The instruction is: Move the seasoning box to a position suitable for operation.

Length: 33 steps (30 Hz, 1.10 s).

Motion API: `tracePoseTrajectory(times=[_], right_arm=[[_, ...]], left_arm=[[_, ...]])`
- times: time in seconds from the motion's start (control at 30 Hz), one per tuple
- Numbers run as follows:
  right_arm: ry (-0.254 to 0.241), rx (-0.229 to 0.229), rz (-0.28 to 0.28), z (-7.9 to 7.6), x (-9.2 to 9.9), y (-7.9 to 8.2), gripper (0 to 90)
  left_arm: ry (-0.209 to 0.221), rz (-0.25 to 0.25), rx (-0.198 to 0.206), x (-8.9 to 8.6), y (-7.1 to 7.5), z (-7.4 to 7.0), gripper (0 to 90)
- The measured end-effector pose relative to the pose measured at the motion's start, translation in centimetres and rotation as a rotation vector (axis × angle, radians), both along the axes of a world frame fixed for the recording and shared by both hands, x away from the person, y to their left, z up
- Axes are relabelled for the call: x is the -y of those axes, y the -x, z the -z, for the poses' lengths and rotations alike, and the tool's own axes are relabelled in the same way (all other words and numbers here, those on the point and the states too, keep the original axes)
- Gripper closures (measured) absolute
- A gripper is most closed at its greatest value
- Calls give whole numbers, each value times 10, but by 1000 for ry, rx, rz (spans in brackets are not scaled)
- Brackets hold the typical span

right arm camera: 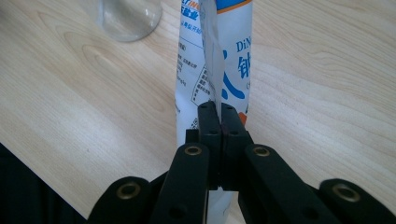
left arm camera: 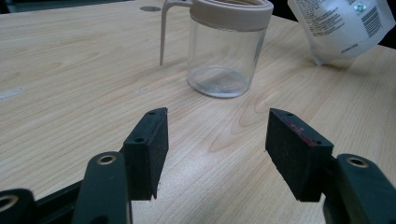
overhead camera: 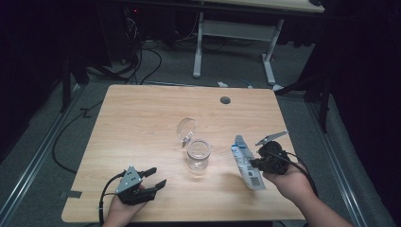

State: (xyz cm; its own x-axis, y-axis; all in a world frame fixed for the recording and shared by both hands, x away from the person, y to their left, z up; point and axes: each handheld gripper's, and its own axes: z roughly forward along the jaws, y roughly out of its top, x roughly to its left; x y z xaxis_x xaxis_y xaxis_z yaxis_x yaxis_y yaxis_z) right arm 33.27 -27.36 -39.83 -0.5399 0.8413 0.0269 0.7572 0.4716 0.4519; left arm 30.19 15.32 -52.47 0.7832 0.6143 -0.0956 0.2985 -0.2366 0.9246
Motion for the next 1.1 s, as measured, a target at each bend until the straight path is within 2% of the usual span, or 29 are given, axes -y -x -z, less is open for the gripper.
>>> tracePoseTrajectory(times=[0.3, 0.53, 0.9, 1.1], right_arm=[[27, -57, -12, -3, -5, -2, 900], [66, -109, -28, -10, -10, -4, 900], [124, -207, -39, -16, -15, -10, 900], [144, -223, -70, -22, -22, -18, 900]], left_arm=[[-4, 9, 1, 2, 1, 0, 383], [-3, 12, 0, 3, 1, 1, 381], [-3, 23, -1, 7, 2, 1, 379], [-2, 25, 10, 9, 2, 0, 377]])
